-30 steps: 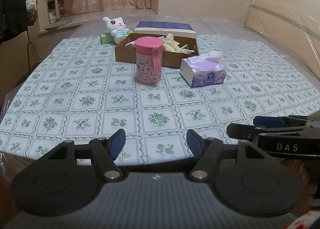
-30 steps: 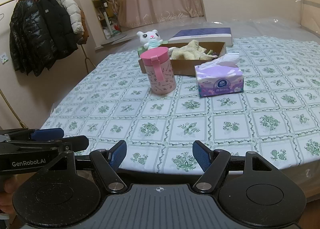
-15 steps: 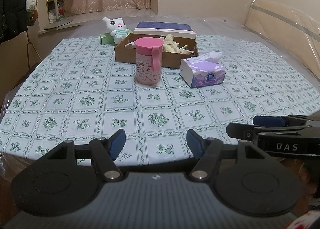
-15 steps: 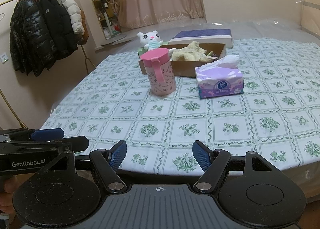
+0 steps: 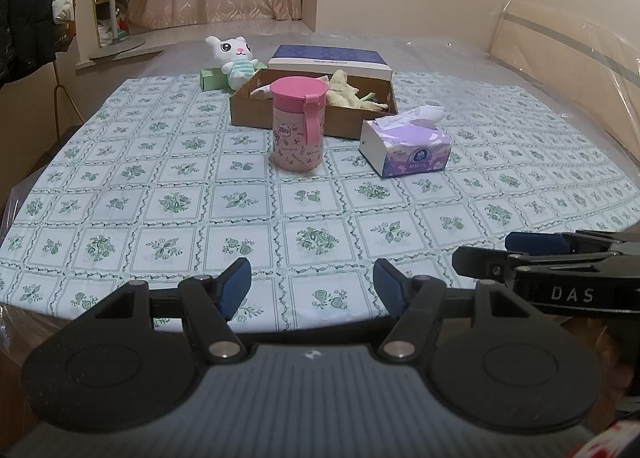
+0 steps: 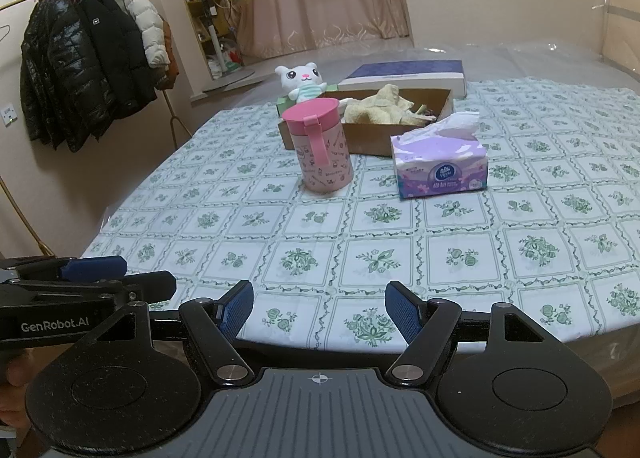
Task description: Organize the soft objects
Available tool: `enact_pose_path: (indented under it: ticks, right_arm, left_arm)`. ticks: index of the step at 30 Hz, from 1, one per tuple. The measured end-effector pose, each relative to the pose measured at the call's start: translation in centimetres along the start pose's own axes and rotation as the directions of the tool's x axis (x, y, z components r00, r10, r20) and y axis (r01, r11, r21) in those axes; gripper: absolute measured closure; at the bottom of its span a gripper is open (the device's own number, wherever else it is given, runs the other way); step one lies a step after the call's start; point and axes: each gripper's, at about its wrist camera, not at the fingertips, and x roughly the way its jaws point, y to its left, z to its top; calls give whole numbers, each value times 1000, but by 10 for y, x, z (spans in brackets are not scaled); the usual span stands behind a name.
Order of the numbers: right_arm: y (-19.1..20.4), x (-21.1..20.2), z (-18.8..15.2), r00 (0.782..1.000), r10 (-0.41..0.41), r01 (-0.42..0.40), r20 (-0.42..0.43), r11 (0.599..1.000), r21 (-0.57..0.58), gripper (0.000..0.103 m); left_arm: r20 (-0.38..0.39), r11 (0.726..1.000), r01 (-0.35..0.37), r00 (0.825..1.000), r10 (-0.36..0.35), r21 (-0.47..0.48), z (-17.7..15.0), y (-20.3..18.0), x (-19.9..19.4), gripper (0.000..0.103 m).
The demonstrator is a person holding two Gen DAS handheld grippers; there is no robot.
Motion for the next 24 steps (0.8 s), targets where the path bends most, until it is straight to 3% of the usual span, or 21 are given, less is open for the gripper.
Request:
enact_pose_path:
  ticks: [24]
  right_arm:
    - [1,1,3,1000,-2,2,1,1000,-8,30]
  left_arm:
    - [0,1000,2,1000,-2,-4,0,3,0,38]
